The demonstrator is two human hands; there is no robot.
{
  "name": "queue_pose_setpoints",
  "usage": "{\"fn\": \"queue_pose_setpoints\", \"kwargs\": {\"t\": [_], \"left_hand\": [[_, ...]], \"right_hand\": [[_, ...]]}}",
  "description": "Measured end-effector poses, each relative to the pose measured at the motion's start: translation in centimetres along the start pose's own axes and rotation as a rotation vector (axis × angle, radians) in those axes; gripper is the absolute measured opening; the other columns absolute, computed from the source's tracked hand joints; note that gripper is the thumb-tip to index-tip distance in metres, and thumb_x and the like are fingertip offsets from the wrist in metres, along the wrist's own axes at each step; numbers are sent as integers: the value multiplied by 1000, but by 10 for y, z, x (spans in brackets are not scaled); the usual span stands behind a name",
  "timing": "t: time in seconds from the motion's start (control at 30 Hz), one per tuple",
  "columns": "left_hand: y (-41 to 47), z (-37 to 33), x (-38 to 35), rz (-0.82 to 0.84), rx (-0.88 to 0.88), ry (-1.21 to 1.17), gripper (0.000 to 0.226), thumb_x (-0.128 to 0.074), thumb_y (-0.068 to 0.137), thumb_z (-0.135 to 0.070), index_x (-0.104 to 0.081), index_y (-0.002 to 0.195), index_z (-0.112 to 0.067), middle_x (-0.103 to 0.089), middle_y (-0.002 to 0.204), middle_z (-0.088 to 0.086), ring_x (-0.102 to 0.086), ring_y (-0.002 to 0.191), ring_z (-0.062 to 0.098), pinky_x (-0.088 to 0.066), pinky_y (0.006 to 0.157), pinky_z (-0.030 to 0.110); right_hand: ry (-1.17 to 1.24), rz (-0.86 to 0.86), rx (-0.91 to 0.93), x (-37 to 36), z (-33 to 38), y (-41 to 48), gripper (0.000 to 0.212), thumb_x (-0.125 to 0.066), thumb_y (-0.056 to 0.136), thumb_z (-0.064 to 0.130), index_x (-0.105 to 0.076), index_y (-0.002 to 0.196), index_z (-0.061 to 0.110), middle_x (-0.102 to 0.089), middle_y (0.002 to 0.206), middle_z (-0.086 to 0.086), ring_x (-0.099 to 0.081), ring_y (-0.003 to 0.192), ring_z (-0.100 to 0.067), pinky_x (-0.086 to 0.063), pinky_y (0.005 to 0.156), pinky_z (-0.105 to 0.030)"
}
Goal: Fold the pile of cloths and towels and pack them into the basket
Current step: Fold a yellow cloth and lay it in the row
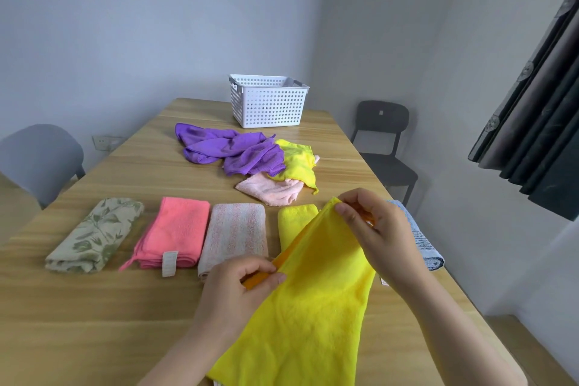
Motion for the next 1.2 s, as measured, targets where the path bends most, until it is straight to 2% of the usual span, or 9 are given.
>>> {"fn": "queue_pose_setpoints", "kwargs": {"t": [0.07,0.13,0.23,0.53,0.63,0.83,1.03,1.1,1.2], "left_hand": [[-1,2,2,10,-8,8,10,-81,70,-34,-72,70,-31,-68,69,-11,-62,67,7,-48,64,26],[-2,8,5,25,-27,34,32,-70,69,-51,-69,68,-20,-62,64,3,-57,63,18,-44,64,35],[-2,15,9,31,-14,1,46,-61,68,-58,-62,59,-13,-50,56,7,-46,56,14,-37,56,31],[-3,13,17,106,47,7,13,-73,72,-32,-73,65,-21,-62,63,12,-50,56,6,-36,56,22],[-2,19,21,126,77,46,13,-74,75,-26,-73,66,-17,-64,65,13,-52,59,10,-38,59,27],[-4,21,39,83,106,79,20,-75,76,-13,-75,69,-31,-73,70,-5,-66,71,10,-47,70,26],[3,6,56,-84,86,-101,9,-71,77,-7,-74,71,-12,-74,69,2,-64,59,0,-44,59,6],[7,2,63,-179,62,-162,6,-75,76,-18,-73,73,-14,-73,71,6,-63,62,5,-46,62,11],[13,-4,75,-216,38,-271,30,-79,72,-35,-70,89,-13,-74,83,12,-67,79,20,-49,77,29]], "right_hand": [[-14,-21,10,2,3,2,7,-60,92,21,-65,87,21,-64,81,13,-57,74,-6,-40,61,-14],[-29,-47,30,6,5,4,8,-60,92,20,-65,86,21,-64,81,13,-56,74,-4,-39,59,-13],[-40,-111,51,13,6,9,8,-61,92,17,-64,85,19,-63,72,9,-54,69,-4,-37,57,-12],[-140,-309,59,43,9,28,7,-59,93,21,-60,86,21,-54,68,13,-46,61,-2,-33,53,-11],[-170,-357,55,53,10,34,7,-58,94,21,-61,88,19,-53,68,17,-49,66,6,-34,56,-7],[-229,-405,43,71,9,38,8,-58,94,20,-59,86,20,-51,65,17,-49,64,11,-31,53,-5],[-241,-432,-17,80,2,25,11,-56,94,20,-59,84,18,-51,66,13,-48,62,6,-31,52,-7],[-223,-442,-37,82,1,19,11,-56,94,19,-60,84,16,-54,67,8,-47,62,5,-33,53,-8],[-186,-455,-70,84,1,11,12,-56,94,19,-61,84,15,-55,68,4,-47,61,5,-34,53,-10]]}}
Point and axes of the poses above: each hand's wrist, its own y-axis towards the middle knuckle, its own x-axis out of the back of the hand, z = x × y, the point moved 1 cm from there along y, towards the middle knuckle
